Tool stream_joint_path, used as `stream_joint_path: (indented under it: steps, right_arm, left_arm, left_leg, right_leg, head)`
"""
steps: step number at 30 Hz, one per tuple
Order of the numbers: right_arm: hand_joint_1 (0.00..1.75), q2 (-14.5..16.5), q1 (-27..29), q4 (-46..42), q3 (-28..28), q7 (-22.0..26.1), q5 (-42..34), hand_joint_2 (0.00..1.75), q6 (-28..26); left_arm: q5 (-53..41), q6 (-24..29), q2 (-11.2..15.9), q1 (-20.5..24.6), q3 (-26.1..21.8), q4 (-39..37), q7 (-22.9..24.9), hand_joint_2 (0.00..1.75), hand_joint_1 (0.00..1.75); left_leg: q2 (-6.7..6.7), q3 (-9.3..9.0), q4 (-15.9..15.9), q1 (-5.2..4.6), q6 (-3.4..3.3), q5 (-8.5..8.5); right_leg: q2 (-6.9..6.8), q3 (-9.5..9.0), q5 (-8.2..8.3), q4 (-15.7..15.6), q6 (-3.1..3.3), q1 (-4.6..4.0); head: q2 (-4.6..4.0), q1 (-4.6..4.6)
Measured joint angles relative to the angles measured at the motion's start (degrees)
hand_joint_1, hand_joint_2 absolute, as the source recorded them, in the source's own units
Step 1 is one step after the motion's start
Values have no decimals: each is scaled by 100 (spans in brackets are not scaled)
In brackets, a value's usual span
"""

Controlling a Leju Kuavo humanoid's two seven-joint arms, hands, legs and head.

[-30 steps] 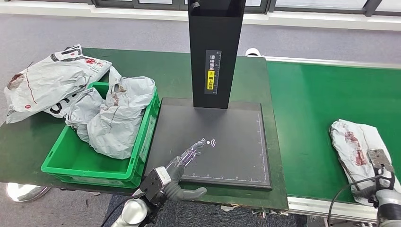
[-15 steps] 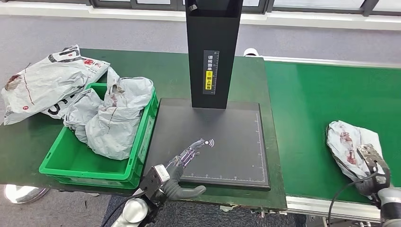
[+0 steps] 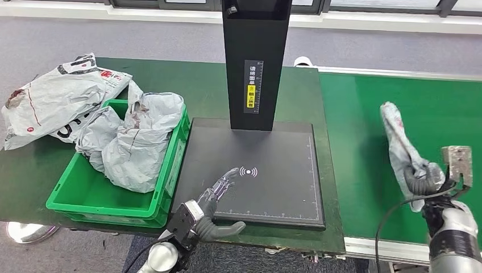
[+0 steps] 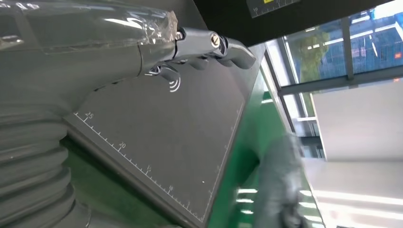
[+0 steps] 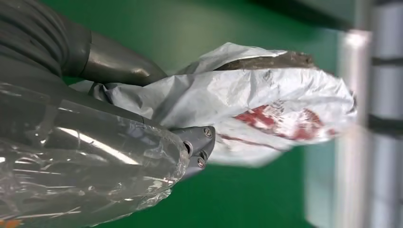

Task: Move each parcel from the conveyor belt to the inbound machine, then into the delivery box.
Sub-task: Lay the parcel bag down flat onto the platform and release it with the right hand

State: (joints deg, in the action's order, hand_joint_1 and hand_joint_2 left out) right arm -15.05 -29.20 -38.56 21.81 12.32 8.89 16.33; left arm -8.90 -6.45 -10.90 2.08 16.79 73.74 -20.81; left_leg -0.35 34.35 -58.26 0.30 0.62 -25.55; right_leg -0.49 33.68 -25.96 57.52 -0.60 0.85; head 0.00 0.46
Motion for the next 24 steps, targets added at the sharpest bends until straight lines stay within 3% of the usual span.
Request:
stream_joint_path:
  steps: [5,12,17,24]
  right_arm:
    - [175,406,403,-1704,-421,-58,-469,175,-420]
    - [175,897,954,-3479,-1562,-27,-344,175,-767]
    - [175,1207,1180,-3912,-2628,-200,87,175,-806]
    - [175,1636,1356,-3628,-3964,-201,210,175,-923]
  left_arm:
    - [-124,-1,-140,-7,-84,8,5,175,0]
    - [-210,-38,-238,-7,-152,58,-29,175,0]
    - [-211,-52,-259,-23,-174,295,-40,175,0]
    - [-5,1,-261,-248,-239,924,-85,175,0]
  left_leg:
    - [4,2,1,0,2,-6]
    - [6,1,4,4,5,-5]
    - [10,-1,6,6,7,-5]
    - [7,0,7,7,13,-9]
  right_leg:
    - [3,4,-4,0,2,-1]
    - [3,7,-7,2,6,-4]
    - [11,8,-8,3,8,-5]
    - [4,9,-17,3,21,-7]
  head:
    - [0,0]
    - [0,-1]
    - [0,-2]
    - [0,-2]
